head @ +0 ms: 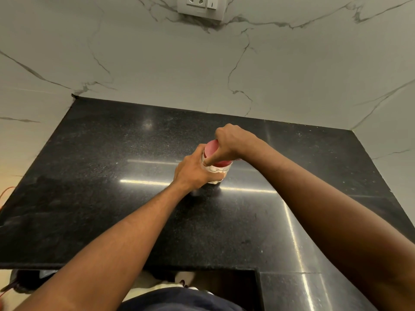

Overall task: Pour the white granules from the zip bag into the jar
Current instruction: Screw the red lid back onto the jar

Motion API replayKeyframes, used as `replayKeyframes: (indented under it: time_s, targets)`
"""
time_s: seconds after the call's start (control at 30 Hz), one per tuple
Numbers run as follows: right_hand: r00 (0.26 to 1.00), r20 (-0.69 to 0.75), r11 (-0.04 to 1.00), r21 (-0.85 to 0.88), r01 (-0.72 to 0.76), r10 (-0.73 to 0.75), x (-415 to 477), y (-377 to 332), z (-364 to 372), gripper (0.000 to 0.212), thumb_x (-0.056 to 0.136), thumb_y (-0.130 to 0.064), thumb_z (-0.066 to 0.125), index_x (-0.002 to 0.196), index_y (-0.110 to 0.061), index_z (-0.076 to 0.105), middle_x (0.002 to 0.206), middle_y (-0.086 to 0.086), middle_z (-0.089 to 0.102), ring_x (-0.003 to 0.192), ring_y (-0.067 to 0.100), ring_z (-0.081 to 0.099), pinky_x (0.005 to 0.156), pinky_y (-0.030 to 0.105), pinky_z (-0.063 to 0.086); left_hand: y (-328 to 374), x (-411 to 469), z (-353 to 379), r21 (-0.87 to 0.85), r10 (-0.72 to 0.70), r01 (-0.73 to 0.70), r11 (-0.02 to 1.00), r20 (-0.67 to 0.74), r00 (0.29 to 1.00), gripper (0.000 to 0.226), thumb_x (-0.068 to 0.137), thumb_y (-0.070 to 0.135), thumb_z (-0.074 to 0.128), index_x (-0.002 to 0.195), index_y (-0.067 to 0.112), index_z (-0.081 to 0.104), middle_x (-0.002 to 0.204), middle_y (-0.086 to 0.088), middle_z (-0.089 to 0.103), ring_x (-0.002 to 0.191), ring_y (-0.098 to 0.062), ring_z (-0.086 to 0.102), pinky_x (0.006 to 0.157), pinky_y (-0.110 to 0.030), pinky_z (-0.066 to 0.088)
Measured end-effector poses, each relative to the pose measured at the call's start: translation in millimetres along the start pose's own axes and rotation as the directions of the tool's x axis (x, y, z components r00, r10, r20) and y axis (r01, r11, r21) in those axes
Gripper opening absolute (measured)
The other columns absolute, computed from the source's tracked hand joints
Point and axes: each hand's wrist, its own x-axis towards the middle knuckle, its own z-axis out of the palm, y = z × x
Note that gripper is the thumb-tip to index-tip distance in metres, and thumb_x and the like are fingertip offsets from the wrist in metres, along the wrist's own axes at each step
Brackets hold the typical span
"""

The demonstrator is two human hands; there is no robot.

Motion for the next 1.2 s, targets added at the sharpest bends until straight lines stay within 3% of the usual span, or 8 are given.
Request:
replayKeyframes:
  time_s: [0.17, 0.37, 0.5, 0.77, 0.93, 1.07, 1.13, 1.2]
  targets:
    - [0.987, 0.07, 0.99, 0.008, 0.144, -0.144, -8.1, 7.6, -5.4, 0.093, 0.068, -0.041, 0.093, 0.149, -0.027, 0.049, 0.143, 0.003, 0.059, 0.124, 0.029, 0.06, 0.079, 0.032, 0.049, -3.5, 1.6, 0.7, 0.002, 0.013, -0.013, 1.0, 0.016, 1.0, 0.098, 0.055, 0.068, 0.087, 0.138, 0.045, 0.041, 0.125, 0.012, 0.071, 0.111, -0.019, 0.07, 0.095, -0.048, 0.06]
    - [0.965, 0.09, 0.969, 0.065, 0.24, -0.245, -17.8, 17.3, -10.1, 0.096, 0.07, -0.021, 0.094, 0.151, -0.032, 0.044, 0.149, 0.002, 0.05, 0.136, 0.029, 0.048, 0.101, 0.044, 0.053, -5.3, 2.7, 1.4, -0.003, 0.015, -0.015, 1.0, 0.015, 1.0, 0.105, 0.056, 0.07, 0.089, 0.144, 0.044, 0.039, 0.127, 0.013, 0.071, 0.114, -0.017, 0.069, 0.095, -0.039, 0.056]
    - [0.968, 0.081, 0.972, 0.034, 0.233, -0.235, -16.8, 14.8, -5.1, 0.096, 0.071, -0.028, 0.094, 0.152, -0.031, 0.043, 0.147, 0.002, 0.051, 0.135, 0.028, 0.05, 0.1, 0.041, 0.052, -4.7, 2.8, 2.3, 0.005, 0.003, -0.003, 1.0, 0.021, 1.0, 0.109, 0.055, 0.071, 0.088, 0.146, 0.045, 0.036, 0.131, 0.013, 0.069, 0.116, -0.017, 0.067, 0.095, -0.037, 0.056]
    - [0.988, 0.053, 0.989, -0.043, 0.144, -0.142, -4.9, 7.5, -3.1, 0.091, 0.071, -0.046, 0.088, 0.15, -0.024, 0.049, 0.139, 0.007, 0.062, 0.118, 0.03, 0.064, 0.076, 0.031, 0.051, -5.9, 5.1, 1.8, 0.02, 0.011, -0.012, 1.0, 0.015, 1.0, 0.1, 0.054, 0.07, 0.087, 0.139, 0.046, 0.04, 0.127, 0.012, 0.071, 0.113, -0.019, 0.07, 0.095, -0.047, 0.061]
    - [0.999, -0.025, 0.999, -0.019, 0.027, -0.027, 2.1, 2.6, 3.9, 0.077, 0.068, -0.068, 0.082, 0.122, -0.017, 0.063, 0.102, 0.005, 0.07, 0.078, 0.02, 0.063, 0.053, 0.024, 0.042, -7.0, 6.3, 2.9, 0.024, 0.018, -0.018, 1.0, 0.011, 1.0, 0.097, 0.052, 0.071, 0.084, 0.135, 0.053, 0.037, 0.119, 0.015, 0.07, 0.106, -0.018, 0.069, 0.086, -0.044, 0.061]
    - [0.985, -0.145, 0.99, -0.094, -0.104, 0.09, -3.7, -4.1, 11.8, 0.073, 0.07, -0.088, 0.062, 0.092, -0.019, 0.055, 0.066, -0.003, 0.052, 0.06, 0.017, 0.056, 0.049, 0.025, 0.037, -9.5, 5.3, 3.7, -0.01, 0.016, -0.016, 1.0, 0.008, 1.0, 0.095, 0.05, 0.069, 0.087, 0.132, 0.059, 0.038, 0.109, 0.023, 0.065, 0.103, -0.016, 0.065, 0.074, -0.033, 0.056]
    - [0.986, -0.144, 0.979, -0.172, -0.106, 0.081, -5.6, 0.1, 11.6, 0.087, 0.069, -0.095, 0.053, 0.098, -0.014, 0.064, 0.073, 0.0, 0.061, 0.066, 0.02, 0.062, 0.056, 0.03, 0.044, -10.8, 7.0, 2.9, -0.004, 0.012, -0.012, 1.0, 0.015, 1.0, 0.096, 0.05, 0.069, 0.087, 0.133, 0.056, 0.039, 0.115, 0.02, 0.068, 0.106, -0.017, 0.066, 0.082, -0.04, 0.059]
    - [0.998, -0.044, 0.989, -0.144, 0.035, -0.042, -9.1, 8.2, 8.3, 0.09, 0.071, -0.084, 0.068, 0.135, -0.022, 0.059, 0.117, 0.005, 0.07, 0.1, 0.025, 0.068, 0.077, 0.037, 0.053, -11.6, 7.9, 2.5, 0.021, 0.02, -0.02, 1.0, 0.027, 0.999, 0.101, 0.051, 0.071, 0.087, 0.137, 0.05, 0.039, 0.123, 0.015, 0.069, 0.11, -0.018, 0.067, 0.092, -0.043, 0.059]
